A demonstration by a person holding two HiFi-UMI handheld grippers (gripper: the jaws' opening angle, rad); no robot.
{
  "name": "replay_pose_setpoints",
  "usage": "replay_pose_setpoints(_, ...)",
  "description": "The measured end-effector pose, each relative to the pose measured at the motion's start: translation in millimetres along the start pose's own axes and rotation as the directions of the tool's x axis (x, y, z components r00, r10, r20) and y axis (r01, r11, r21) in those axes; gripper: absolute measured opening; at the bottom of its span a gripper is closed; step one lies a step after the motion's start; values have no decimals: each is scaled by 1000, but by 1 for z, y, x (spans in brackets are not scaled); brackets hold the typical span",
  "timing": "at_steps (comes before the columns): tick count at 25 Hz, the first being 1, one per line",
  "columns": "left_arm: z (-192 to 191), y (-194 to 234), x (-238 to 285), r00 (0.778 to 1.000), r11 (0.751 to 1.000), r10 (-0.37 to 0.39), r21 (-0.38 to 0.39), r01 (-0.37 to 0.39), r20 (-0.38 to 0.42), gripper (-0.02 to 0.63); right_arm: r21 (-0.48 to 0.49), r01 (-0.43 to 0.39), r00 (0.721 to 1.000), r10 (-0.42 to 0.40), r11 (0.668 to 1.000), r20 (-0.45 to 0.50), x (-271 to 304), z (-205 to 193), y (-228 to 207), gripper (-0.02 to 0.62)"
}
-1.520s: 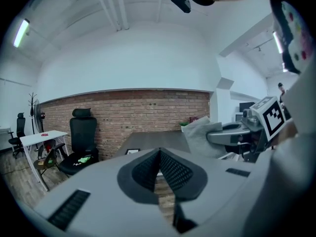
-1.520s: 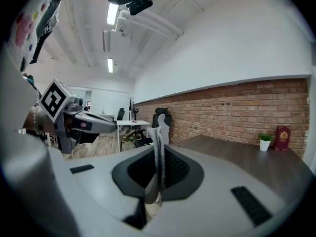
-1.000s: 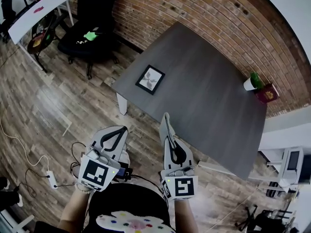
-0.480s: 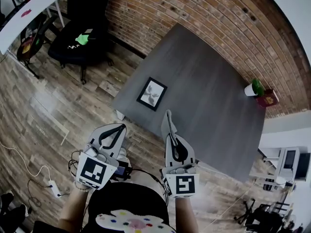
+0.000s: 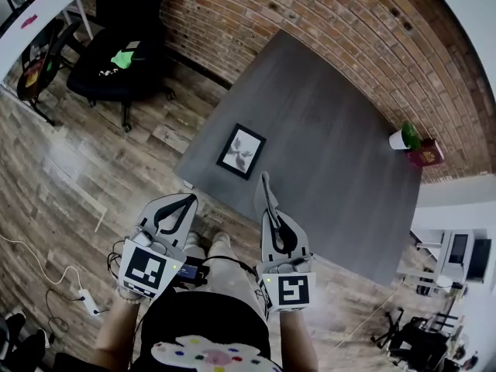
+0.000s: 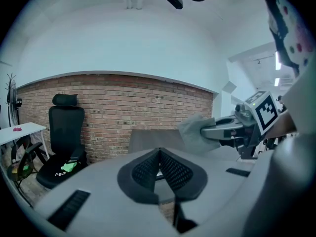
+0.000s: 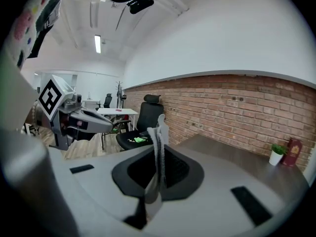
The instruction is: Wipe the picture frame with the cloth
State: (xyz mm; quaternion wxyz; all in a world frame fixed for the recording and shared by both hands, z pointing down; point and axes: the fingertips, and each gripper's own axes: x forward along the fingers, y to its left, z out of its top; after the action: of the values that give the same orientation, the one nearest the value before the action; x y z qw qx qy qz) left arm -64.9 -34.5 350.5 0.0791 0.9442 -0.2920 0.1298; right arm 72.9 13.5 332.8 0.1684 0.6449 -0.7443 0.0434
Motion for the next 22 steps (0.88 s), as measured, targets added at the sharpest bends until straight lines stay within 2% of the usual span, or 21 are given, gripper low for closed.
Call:
replay_pose_setpoints(5, -3, 7, 9, 1000, 999, 11, -31, -12, -4, 9, -23, -8, 1000, 8, 1000, -17, 12, -4, -10, 15)
replay_pose_setpoints(22, -4, 9, 50, 997, 997, 71, -33, -72, -31, 9, -103, -81, 992, 70, 991, -109, 87, -35, -66, 15)
